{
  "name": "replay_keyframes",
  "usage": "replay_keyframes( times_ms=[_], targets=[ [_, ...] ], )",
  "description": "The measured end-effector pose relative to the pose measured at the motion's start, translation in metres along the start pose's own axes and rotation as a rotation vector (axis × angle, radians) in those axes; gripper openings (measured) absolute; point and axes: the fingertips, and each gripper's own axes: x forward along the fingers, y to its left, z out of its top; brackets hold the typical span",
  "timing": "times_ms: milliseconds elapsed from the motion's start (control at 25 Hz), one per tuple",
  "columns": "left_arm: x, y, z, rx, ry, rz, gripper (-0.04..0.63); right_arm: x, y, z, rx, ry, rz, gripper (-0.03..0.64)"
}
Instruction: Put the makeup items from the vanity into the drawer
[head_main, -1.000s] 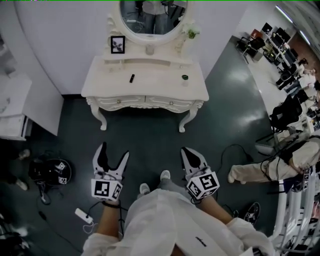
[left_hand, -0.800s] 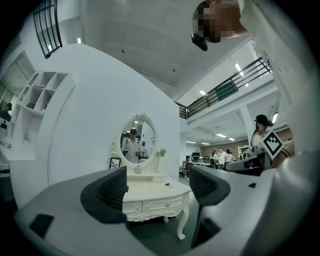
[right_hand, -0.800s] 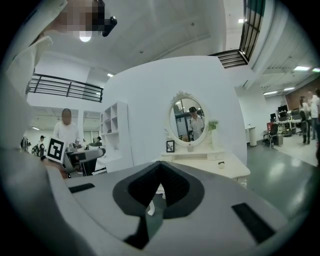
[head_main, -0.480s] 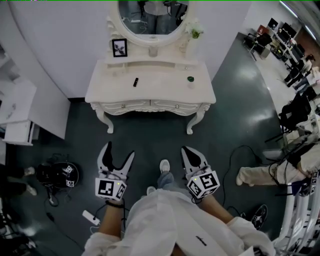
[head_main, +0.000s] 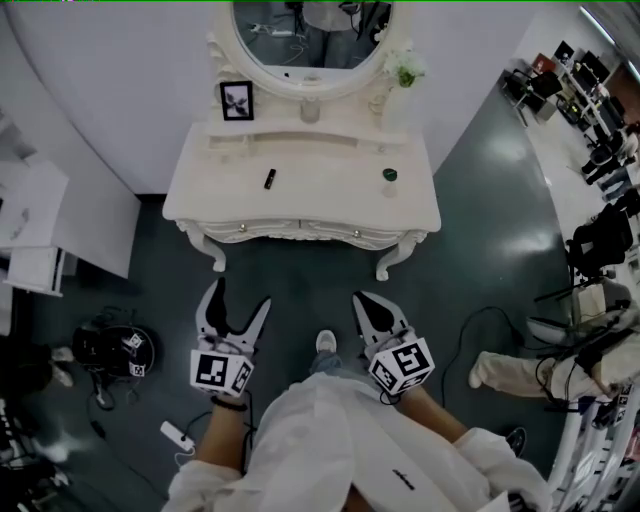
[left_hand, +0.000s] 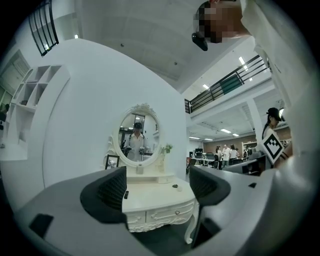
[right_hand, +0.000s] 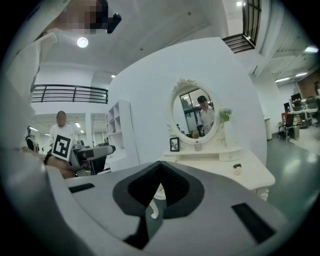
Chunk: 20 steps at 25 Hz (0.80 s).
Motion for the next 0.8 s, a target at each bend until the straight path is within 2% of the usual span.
replay_keyframes(
  times_ms=[480,800],
  targets=[
    [0.108,0.0,0.007,0.007,0.005,0.039,0.374,0.068,-0.071,0.022,-0.004,0.012,0.119,0.018],
    [0.145,-0.01,0.013,0.014,-0.005,0.029,0.374,0.082,-0.107,0.029,-0.008,0.016,0.115,0.018]
  ],
)
